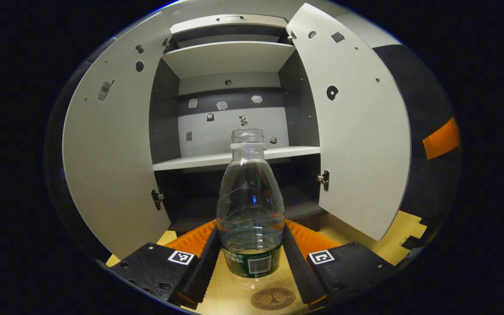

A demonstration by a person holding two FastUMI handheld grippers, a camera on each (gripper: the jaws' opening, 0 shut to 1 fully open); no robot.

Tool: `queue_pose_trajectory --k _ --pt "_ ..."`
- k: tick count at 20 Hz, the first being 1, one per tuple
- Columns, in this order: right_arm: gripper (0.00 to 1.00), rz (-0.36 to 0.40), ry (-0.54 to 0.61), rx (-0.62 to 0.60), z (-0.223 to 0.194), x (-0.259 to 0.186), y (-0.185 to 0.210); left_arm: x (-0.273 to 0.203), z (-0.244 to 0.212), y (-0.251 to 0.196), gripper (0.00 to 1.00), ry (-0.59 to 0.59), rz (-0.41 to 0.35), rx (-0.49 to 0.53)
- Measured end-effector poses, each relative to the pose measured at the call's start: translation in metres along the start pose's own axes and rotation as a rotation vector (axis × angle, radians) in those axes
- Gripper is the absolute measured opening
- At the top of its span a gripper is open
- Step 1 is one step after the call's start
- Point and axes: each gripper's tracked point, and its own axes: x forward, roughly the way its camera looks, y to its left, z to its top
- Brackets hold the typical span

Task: Grasp the bottle in the cabinet with the left hand and place it on the coaster, then close the right door with the right hand and the left door with the left hand.

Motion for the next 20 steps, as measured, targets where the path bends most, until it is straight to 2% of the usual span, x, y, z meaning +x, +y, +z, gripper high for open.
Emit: queue_pose_trajectory --k 11,17,20 --pt "0.98 -0.017 0.098 -0.046 -0.04 0.003 -0.019 0.001 -0.095 -0.024 0.81 0.127 -0.004 -0.045" --pt "1.0 -0.01 0.144 -0.073 -0.058 0.009 -0.02 0.008 -0.126 -0.03 0.81 0.152 -0.012 -0.054" --pt "0.98 -0.005 0.158 -0.071 -0.063 0.01 -0.02 0.009 -0.126 -0.031 0.81 0.142 -0.007 -0.047"
